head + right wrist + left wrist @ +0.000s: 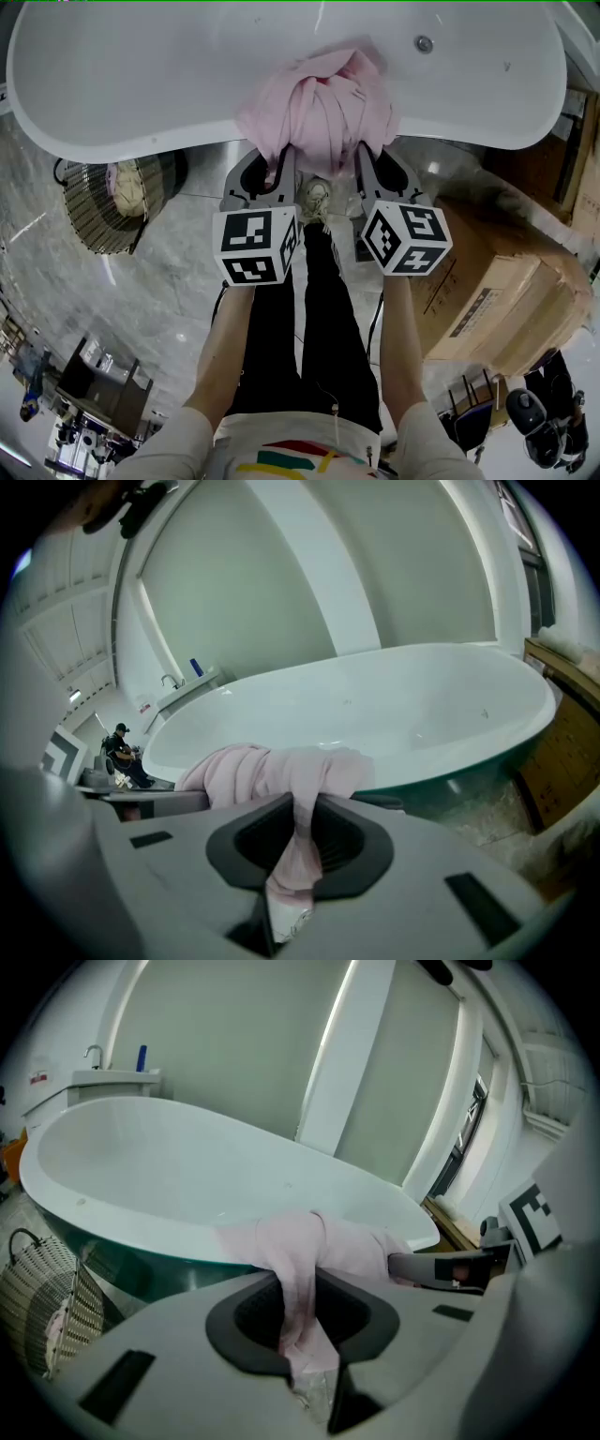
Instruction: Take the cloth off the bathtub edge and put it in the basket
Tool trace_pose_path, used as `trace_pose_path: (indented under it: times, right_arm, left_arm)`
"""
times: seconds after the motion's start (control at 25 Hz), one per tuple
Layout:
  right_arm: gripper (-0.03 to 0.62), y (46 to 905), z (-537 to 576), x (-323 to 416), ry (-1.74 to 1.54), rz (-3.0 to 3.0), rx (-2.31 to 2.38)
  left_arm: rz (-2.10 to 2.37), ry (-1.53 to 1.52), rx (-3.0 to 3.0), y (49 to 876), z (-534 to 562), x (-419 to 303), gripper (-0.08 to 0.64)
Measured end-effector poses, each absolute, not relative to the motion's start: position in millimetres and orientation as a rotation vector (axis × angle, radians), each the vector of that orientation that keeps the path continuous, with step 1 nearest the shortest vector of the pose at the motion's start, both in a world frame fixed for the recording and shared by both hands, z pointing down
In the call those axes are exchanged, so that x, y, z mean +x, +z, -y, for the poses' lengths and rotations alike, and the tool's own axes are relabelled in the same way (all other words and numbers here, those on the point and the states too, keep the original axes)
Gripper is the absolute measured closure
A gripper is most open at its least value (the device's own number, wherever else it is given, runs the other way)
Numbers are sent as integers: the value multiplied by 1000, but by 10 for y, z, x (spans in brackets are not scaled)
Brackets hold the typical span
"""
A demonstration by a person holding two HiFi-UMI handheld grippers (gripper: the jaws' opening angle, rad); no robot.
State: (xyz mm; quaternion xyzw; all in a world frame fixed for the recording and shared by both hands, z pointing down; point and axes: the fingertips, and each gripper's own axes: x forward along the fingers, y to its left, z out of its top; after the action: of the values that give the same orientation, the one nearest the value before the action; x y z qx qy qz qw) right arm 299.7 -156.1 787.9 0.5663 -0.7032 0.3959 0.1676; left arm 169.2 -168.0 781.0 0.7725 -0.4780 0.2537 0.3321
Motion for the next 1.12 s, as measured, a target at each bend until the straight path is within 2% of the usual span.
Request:
trace_pose_path:
  times: [0.24,0.52,0.8,1.12]
  right_arm:
    - [532,7582,1610,3005,1042,2060,1625]
    - [535,6865,1791,3112,978,2118,1679]
    - [535,5583,2179,3212,780,2225,1755]
    - [535,3795,2573,3259,508,2412,1835]
  left_arm:
    - [1292,549,2040,7523,1770,1676,479]
    - [1344,479,2164,6742,2045,1801,482]
    - [1408,354,2288,5486,2429,1903,482]
    - [1550,154,2481,3647,2834,1959,482]
